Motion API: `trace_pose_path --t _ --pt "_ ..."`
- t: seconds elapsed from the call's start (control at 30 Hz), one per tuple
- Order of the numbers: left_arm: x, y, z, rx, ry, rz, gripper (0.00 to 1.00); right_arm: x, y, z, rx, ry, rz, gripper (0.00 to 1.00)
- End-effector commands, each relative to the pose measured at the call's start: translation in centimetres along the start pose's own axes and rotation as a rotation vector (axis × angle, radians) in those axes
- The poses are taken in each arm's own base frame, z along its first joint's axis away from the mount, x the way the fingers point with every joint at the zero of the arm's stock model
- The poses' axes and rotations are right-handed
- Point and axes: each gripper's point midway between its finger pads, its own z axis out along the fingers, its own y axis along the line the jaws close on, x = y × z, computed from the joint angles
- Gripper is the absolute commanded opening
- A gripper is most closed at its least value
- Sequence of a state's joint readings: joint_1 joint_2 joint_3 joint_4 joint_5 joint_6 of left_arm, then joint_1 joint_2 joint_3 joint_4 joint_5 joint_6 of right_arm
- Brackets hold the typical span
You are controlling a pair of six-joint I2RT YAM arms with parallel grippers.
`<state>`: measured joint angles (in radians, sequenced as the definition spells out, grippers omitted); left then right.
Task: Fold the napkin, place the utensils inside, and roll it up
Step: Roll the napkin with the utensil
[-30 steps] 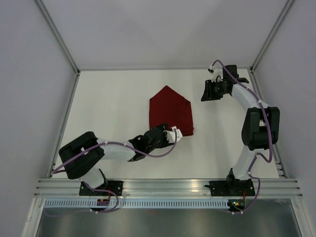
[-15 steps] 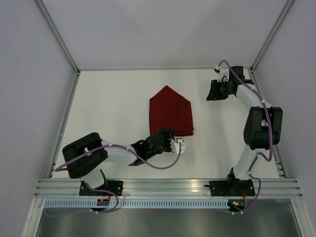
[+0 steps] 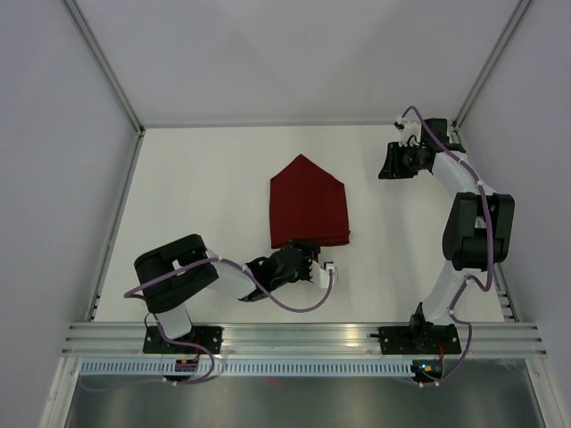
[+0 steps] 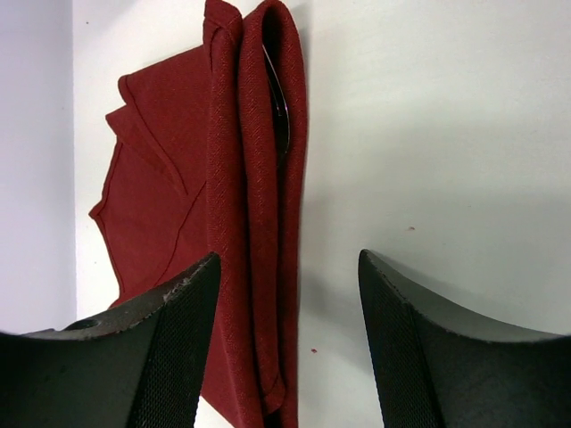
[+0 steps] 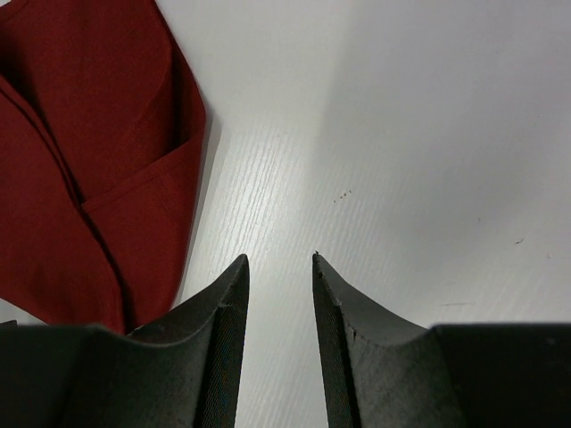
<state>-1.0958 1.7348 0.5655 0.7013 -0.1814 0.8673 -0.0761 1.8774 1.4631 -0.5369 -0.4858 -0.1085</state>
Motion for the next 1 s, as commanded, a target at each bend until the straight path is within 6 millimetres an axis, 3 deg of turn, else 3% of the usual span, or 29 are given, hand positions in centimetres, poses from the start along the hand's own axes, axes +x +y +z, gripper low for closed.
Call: trace_pose_path --t 0.0,0.2,0.37,0.7,0.9,0.97 --pt "-0.4 0.6 0.5 -0.026 -0.032 0.068 0.69 -2.9 0.7 -1.1 -0.024 -0.082 -0.05 0.41" --pt "1.3 0.6 1.1 -0.008 0.01 0.092 0.66 -3.2 0.7 -1.0 -0.026 -0.095 -0.051 0.4" --pt "2.0 0.4 1.3 0.025 0.032 0.111 0.52 -3.4 0.7 -1.0 -0.026 -0.102 -0.05 0.39" --pt "3.1 -1.4 2.4 0.136 0.076 0.188 0.4 -3.7 0.7 -1.3 -0.023 -0.111 -0.061 0.38" --pt "3.4 -1.7 3.1 0.154 0.088 0.192 0.36 -3.5 0.7 -1.2 -0.022 -0.105 -0.063 0.37" --pt "3.3 -1.5 3.3 0.154 0.088 0.19 0.31 -3.6 0.7 -1.3 -0.02 -0.107 -0.068 0.37"
